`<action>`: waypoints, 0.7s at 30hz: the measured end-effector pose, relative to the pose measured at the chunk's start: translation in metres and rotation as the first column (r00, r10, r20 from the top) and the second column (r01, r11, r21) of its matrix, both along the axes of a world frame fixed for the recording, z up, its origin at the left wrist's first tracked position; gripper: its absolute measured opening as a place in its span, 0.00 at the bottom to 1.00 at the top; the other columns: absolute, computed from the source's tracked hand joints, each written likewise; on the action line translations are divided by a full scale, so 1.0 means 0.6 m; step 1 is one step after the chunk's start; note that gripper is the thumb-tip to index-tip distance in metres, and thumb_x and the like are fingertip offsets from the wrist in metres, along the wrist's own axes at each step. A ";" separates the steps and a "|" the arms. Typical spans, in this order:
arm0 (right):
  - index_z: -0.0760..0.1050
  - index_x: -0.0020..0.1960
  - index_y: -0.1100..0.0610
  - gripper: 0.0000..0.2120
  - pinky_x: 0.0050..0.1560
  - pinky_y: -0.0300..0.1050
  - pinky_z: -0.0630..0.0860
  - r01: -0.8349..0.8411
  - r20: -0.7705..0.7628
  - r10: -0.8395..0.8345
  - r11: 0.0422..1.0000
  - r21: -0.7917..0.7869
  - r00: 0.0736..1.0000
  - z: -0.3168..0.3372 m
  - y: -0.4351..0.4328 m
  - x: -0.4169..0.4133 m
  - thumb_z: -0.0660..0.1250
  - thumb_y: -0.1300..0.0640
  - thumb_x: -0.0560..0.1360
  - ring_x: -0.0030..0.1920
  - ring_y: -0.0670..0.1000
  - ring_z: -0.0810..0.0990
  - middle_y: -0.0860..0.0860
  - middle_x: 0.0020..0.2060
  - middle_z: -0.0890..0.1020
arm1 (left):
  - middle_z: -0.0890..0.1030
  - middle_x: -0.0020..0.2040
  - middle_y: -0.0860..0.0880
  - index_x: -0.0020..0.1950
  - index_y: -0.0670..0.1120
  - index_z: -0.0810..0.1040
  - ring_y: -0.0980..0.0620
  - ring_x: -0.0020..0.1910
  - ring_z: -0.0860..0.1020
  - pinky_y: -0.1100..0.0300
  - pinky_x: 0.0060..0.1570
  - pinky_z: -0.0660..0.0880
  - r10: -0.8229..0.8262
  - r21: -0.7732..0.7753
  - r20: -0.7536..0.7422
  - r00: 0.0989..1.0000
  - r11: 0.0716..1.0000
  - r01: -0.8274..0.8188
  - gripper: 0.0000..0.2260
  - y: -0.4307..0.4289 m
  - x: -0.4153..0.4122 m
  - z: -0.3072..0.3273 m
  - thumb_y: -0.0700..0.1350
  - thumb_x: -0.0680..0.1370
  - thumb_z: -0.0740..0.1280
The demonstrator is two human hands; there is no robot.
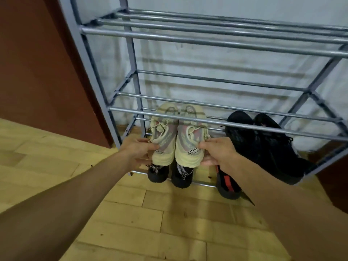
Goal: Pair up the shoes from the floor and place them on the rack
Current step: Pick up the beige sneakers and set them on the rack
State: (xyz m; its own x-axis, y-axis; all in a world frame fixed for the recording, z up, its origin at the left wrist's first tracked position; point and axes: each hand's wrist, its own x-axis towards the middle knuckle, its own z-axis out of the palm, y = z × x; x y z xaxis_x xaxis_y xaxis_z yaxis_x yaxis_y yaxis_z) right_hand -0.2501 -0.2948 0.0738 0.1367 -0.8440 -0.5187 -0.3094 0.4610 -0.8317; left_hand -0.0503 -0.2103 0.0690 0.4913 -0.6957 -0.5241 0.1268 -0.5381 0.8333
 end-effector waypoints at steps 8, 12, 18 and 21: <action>0.77 0.64 0.59 0.19 0.47 0.53 0.83 -0.025 0.021 0.025 0.999 -0.028 0.999 -0.030 -0.025 0.021 0.72 0.63 0.73 0.50 0.59 0.85 0.60 0.54 0.83 | 0.82 0.47 0.44 0.59 0.41 0.78 0.50 0.40 0.80 0.58 0.34 0.78 0.029 -0.032 0.130 0.991 0.999 -0.025 0.19 -0.039 0.025 0.000 0.44 0.70 0.76; 0.78 0.63 0.55 0.18 0.34 0.45 0.83 -0.108 -0.126 0.098 0.991 -0.078 0.987 -0.025 -0.008 0.020 0.71 0.61 0.74 0.48 0.56 0.85 0.56 0.55 0.83 | 0.81 0.54 0.44 0.62 0.42 0.79 0.47 0.51 0.79 0.57 0.46 0.74 -0.088 0.038 0.301 0.950 0.996 0.080 0.19 -0.027 0.018 0.001 0.51 0.75 0.70; 0.77 0.60 0.63 0.14 0.51 0.57 0.82 -0.250 -0.322 0.205 0.963 -0.103 0.924 0.040 0.054 0.008 0.68 0.65 0.75 0.51 0.59 0.82 0.58 0.52 0.81 | 0.73 0.69 0.45 0.71 0.42 0.70 0.45 0.66 0.73 0.56 0.59 0.72 -0.157 0.014 0.314 0.936 0.987 0.160 0.25 0.054 0.010 0.044 0.51 0.77 0.67; 0.75 0.62 0.66 0.15 0.42 0.48 0.82 -0.366 -0.375 0.313 0.928 -0.076 0.873 0.093 0.110 0.016 0.65 0.64 0.76 0.47 0.56 0.80 0.63 0.59 0.80 | 0.75 0.66 0.44 0.68 0.42 0.73 0.45 0.62 0.75 0.51 0.61 0.74 -0.232 0.037 0.310 0.922 0.972 0.232 0.23 0.119 0.015 0.079 0.50 0.76 0.69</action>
